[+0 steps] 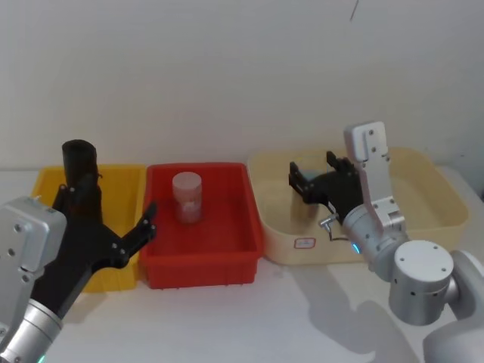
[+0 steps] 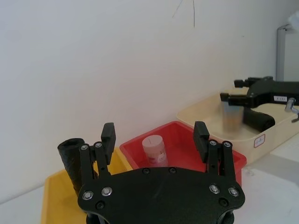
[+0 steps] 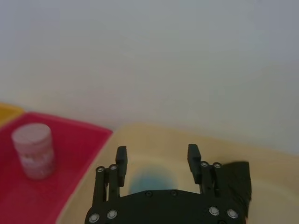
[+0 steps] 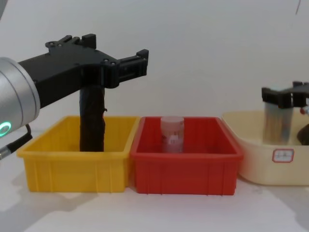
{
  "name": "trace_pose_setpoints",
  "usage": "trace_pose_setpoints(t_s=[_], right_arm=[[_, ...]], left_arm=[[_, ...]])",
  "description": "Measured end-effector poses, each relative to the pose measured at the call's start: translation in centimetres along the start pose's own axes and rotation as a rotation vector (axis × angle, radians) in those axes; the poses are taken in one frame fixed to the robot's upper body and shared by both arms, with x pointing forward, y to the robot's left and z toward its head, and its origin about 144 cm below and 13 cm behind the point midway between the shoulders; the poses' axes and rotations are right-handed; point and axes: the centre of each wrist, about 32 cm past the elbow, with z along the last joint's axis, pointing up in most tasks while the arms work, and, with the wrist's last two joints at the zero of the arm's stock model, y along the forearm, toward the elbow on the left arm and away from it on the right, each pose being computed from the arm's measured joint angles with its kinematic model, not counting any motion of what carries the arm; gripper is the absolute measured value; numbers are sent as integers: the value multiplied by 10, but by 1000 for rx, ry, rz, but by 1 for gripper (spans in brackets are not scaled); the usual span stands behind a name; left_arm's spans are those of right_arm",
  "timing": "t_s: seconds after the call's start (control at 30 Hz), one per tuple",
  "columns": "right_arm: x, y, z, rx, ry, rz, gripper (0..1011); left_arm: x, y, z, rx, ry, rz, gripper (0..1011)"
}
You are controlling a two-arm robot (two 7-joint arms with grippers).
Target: Pick up the garbage bag with the one hand and transfer it to the other hand.
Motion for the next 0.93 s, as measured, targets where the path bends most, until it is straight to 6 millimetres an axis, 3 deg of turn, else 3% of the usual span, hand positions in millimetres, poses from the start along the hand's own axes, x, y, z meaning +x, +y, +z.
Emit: trace_pose_setpoints(t_s=[0.07, 0.33, 0.93], right_arm=[[2, 1, -5, -21, -5, -11, 814], [5, 3, -15, -56, -14, -37, 1000], [4, -15, -7, 29, 22, 0, 1000]], left_arm=[[0, 0, 0, 0, 0, 0, 1002], [0, 0, 0, 0, 0, 0, 1002], [0, 0, 0, 0, 0, 0, 1001]])
